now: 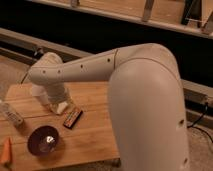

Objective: Knock the bottle over

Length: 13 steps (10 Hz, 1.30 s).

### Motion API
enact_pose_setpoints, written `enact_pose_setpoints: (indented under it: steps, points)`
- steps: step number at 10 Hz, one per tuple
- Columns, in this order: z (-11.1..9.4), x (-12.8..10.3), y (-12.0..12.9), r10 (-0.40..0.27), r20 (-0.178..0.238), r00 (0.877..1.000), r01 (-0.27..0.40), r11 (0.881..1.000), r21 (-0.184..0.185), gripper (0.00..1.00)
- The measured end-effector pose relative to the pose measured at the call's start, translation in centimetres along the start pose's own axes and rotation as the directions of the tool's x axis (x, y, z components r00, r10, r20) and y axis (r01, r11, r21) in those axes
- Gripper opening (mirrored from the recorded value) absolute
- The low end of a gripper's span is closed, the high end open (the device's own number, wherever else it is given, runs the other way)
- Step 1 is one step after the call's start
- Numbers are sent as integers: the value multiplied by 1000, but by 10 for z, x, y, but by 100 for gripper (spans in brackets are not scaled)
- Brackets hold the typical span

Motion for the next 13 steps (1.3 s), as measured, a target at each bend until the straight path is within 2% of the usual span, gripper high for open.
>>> enact_pose_setpoints:
  steps: [3,5,10,11,12,13]
  points:
    - [3,-14,37,-113,-2,994,113,994,-1,65]
    - [3,-20,62,-193,-2,981,193,981,-8,65]
    - [2,-20,110,-356,-14,935,355,935,-14,65]
    - [7,-15,123,-401,-30,916,400,916,-15,65]
    - [8,-14,129,-416,-35,909,416,909,-15,65]
    - [11,-11,138,-441,-44,896,441,898,-15,65]
